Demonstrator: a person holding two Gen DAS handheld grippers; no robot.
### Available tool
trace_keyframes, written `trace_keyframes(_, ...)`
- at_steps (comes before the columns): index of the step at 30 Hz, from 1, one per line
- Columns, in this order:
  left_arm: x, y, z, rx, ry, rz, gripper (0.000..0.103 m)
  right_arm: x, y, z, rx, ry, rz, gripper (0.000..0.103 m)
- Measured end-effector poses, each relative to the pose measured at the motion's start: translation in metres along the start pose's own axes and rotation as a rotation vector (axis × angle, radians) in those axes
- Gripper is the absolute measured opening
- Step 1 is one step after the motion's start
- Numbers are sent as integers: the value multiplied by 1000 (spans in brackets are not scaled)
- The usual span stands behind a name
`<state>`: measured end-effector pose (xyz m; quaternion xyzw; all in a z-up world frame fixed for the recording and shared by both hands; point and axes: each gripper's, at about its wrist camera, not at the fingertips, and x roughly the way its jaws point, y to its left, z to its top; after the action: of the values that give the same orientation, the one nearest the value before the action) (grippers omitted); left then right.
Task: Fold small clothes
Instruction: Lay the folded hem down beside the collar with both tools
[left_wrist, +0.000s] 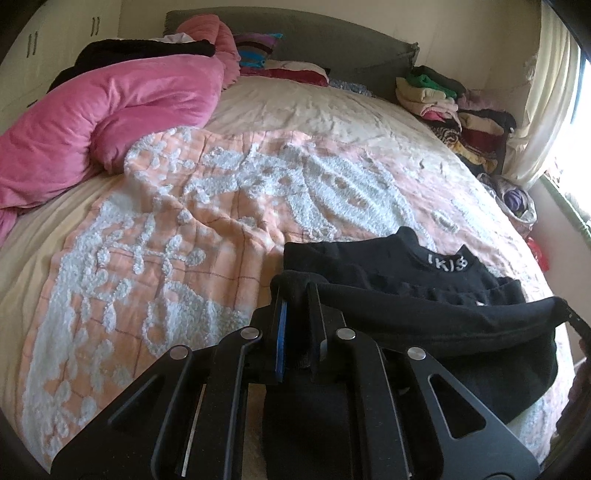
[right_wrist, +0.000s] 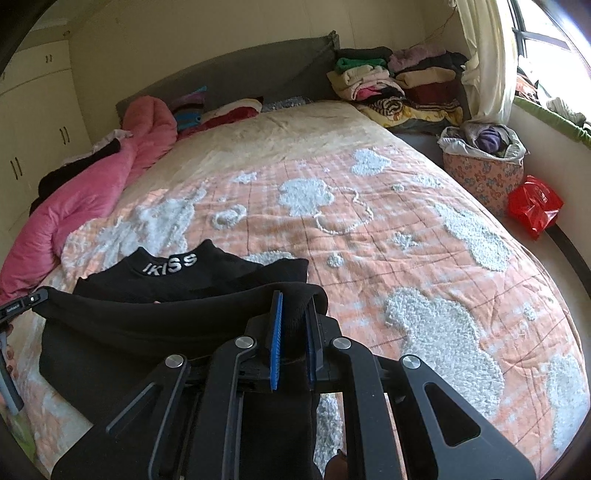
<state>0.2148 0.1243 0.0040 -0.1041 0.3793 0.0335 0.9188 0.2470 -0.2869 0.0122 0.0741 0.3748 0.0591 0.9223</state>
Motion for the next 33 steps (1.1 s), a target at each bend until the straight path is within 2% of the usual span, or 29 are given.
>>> trace_keyframes(4, 2, 2, -1, 3, -2, 8, 9, 3, 3, -1, -5, 2, -13, 13)
trace_keyframes(6, 1, 2, -1, 4, -6, 10, 11, 3, 4, -2, -12, -6, -35, 30)
trace_keyframes(8, -2, 2, -2, 11, -14, 9, 14, -1, 5, -2, -19, -25, -41, 36)
trace_keyframes(9, -3, 1, -2, 13, -19, 11, 19, -4, 6, -3, -29, -35, -48, 41)
trace_keyframes(11, -8, -1, -2, 22, -37, 15, 28, -10, 9, -4, -43, -57, -59, 45)
trace_keyframes(12, -11, -2, -2, 23, -48, 16, 36, -13, 9, -4, -46, -63, -56, 45)
trace_keyframes(13, -16, -3, -2, 26, -65, 16, 52, -17, 11, -5, -52, -70, -49, 45)
trace_keyframes(15, -25, -5, -3, 28, -95, 25, 69, -25, 14, -8, -66, -85, -42, 46)
trace_keyframes(19, -42, -17, -6, 58, -139, 14, 76, -36, 24, -15, -87, -83, -6, 47)
trace_keyframes(23, -45, -32, -13, 87, -116, -52, 76, -40, 37, -24, -128, -62, 32, 47)
trace_keyframes(26, -36, -51, -24, 135, -48, -92, 74, -38, 49, -32, -169, -25, 67, 30)
trace_keyframes(29, -25, -67, -37, 179, 12, -134, 70, -34, 60, -41, -206, 14, 89, 25)
trace_keyframes(33, -8, -78, -53, 232, 80, -107, 60, -23, 71, -53, -246, 74, 68, 25)
